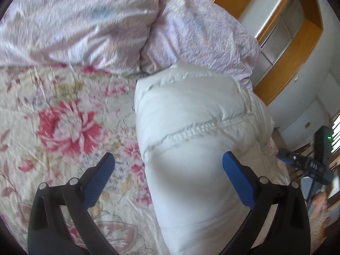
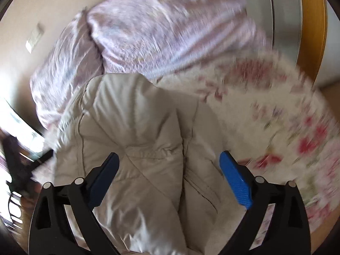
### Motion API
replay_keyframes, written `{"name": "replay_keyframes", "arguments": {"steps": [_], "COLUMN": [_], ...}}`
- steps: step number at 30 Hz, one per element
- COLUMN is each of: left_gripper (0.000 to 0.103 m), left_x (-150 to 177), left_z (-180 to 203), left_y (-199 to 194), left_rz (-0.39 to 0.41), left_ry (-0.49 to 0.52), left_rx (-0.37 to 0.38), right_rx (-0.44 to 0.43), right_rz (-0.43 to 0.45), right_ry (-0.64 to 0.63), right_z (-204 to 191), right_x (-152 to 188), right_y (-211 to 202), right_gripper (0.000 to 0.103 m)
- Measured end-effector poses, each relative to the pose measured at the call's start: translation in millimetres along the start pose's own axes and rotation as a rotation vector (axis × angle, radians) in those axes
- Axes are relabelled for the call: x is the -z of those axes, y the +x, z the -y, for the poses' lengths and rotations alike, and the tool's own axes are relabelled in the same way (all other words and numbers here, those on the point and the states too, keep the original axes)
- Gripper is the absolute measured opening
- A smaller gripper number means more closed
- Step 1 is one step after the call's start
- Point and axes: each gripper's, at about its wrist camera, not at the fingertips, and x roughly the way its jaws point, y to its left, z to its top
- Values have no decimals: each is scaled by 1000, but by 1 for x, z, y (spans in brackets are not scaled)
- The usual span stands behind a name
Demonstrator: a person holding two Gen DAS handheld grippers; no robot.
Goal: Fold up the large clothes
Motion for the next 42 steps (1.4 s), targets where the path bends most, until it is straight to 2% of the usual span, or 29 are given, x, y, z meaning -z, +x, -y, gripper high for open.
{"name": "replay_keyframes", "arguments": {"steps": [2,4,9,12,21,34,42], "left_gripper": [100,100,101,101,101,101,101], "left_x": [2,2,4,4,4,6,12], "left_z": [-5,-10,-13,-12,-10,0,6], "left_y": [6,12,23,29,46,51,53], "left_rz": [-24,-44,-74,-87,-124,-108,-70], "left_ry": [-37,-72,-89,-92,-117,-91,-73], "left_rx": [36,74,109,129,203,197,170], "right_rx": [-77,-102,-85,-158,-295,-364,-367], "right_rz": [-47,-70,-153,-202,-309,-329,-329], "right_ry": [83,121,209,222,206,129,112], "right_z": [15,23,44,49,40,22,13], "right_x": [-4,-6,-7,-2,-4,-3,-6], "right_y": [11,20,40,52,80,93,100], "right_gripper": [97,99,100,102,102,102,102]}}
